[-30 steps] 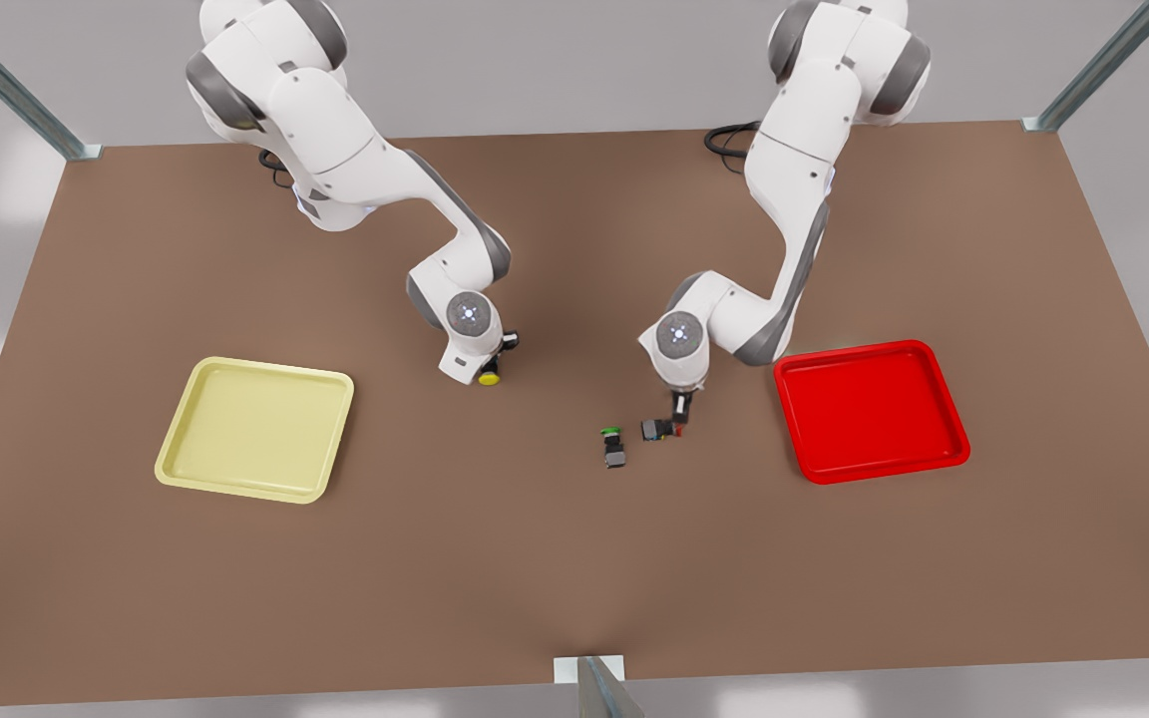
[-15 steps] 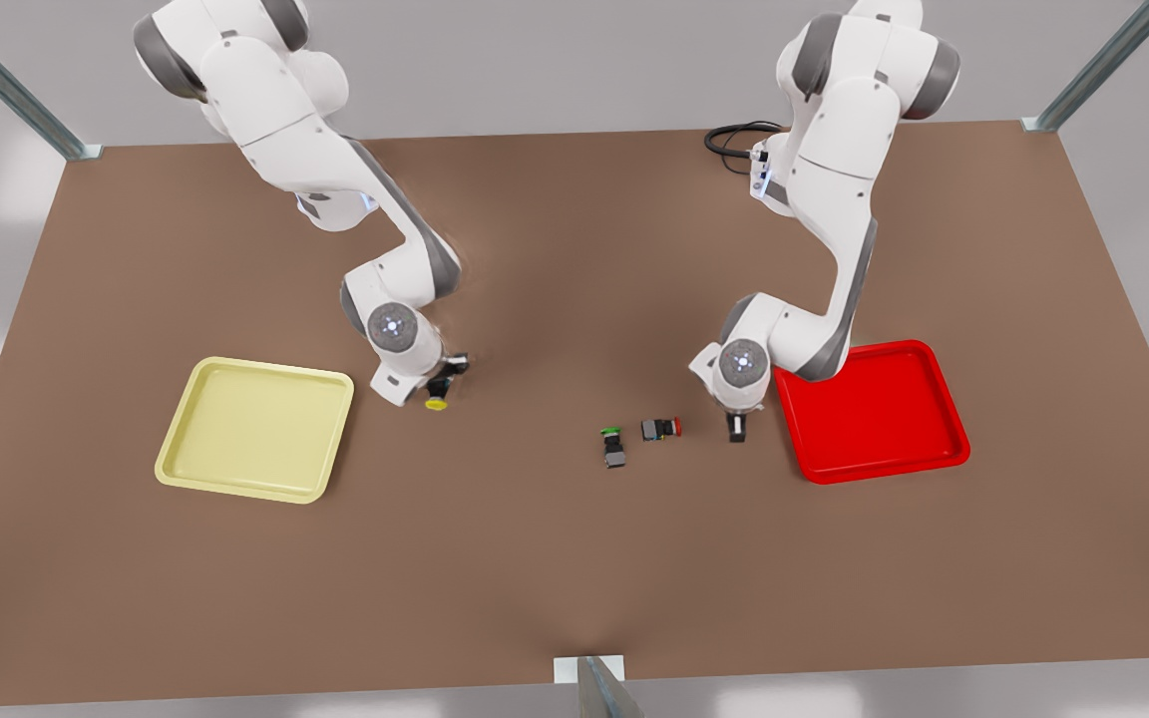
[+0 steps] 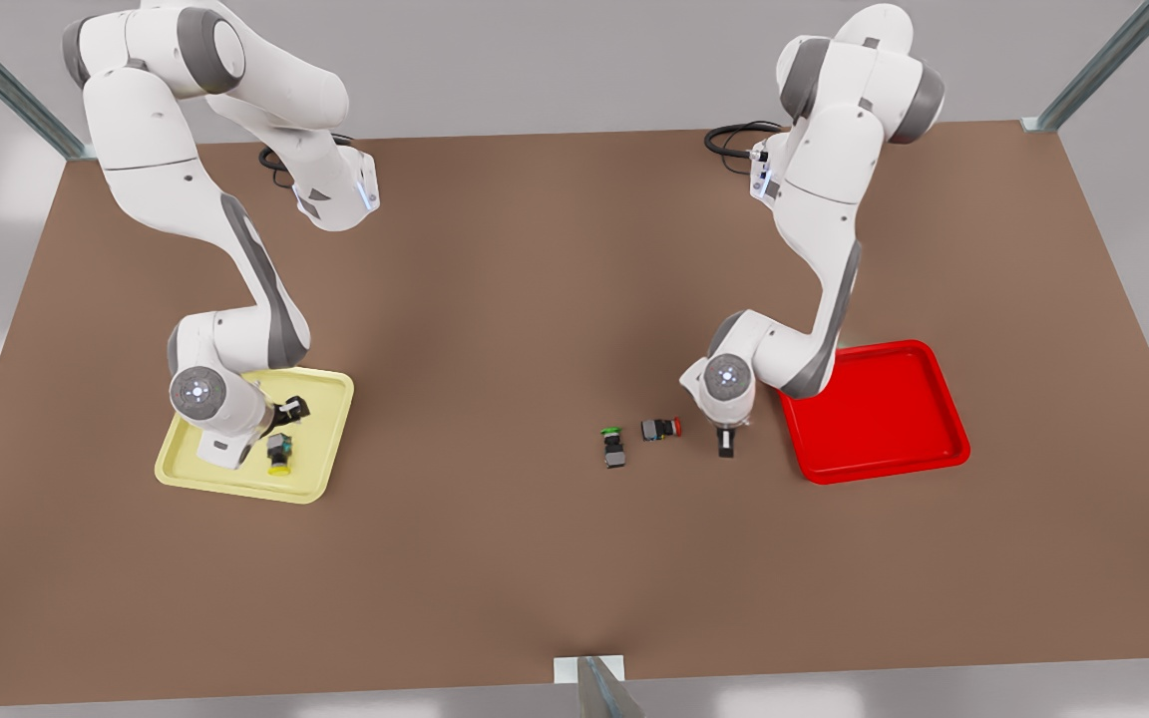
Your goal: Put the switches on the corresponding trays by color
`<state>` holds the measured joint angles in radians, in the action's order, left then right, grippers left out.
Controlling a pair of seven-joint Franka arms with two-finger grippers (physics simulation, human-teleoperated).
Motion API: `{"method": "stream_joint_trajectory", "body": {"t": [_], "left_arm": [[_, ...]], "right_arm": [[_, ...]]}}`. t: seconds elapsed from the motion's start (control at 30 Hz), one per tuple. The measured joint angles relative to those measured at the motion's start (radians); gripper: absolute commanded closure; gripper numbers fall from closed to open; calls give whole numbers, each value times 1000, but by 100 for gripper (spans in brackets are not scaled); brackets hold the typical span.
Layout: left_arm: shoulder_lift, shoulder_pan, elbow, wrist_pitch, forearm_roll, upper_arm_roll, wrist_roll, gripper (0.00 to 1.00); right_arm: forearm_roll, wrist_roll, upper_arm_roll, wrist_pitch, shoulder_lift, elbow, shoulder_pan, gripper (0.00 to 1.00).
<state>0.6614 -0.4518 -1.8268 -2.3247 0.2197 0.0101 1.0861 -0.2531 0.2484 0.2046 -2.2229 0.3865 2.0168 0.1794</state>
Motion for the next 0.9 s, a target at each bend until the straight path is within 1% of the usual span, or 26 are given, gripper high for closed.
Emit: {"method": "stream_joint_trajectory", "body": {"t": [0.03, 0.07, 0.1, 0.13, 0.17, 0.2, 0.23, 0.27, 0.43, 0.63, 0.77, 0.9], "left_arm": [[3, -3, 7, -1, 0, 1, 0, 0], [4, -4, 7, -1, -1, 1, 0, 0], [5, -3, 7, -1, -1, 1, 0, 0], [7, -3, 15, -1, 0, 1, 0, 0], [16, -4, 31, -1, -1, 1, -1, 0], [18, -14, 37, -1, -2, 0, -2, 0], [22, -20, 53, 1, -2, 1, -2, 0], [35, -20, 71, 1, -2, 1, -2, 0], [56, -32, 121, 16, -6, 1, -71, 0], [8, -73, 12, -2, -15, 1, -137, 0], [-50, -75, -96, -59, -16, 2, -139, 0], [-42, -105, -91, -74, -15, 2, -155, 0]], "right_arm": [[18, -14, 71, 156, -24, -74, 11, 0], [94, -191, 139, 490, -33, -321, -16, 0], [131, -382, 188, 693, -38, -499, -44, 0], [133, -411, 222, 767, -57, -579, -54, 0], [125, -397, 251, 803, -75, -666, -46, 0], [103, -421, 260, 803, -91, -692, -58, 0], [100, -514, 260, 791, -107, -687, -58, 0], [88, -538, 261, 789, -108, -684, -58, 0], [84, -543, 260, 790, -106, -681, -62, 0], [84, -544, 260, 793, -106, -681, -61, 0], [84, -544, 260, 792, -104, -681, -61, 0], [84, -544, 260, 792, -104, -681, -61, 0]]}}
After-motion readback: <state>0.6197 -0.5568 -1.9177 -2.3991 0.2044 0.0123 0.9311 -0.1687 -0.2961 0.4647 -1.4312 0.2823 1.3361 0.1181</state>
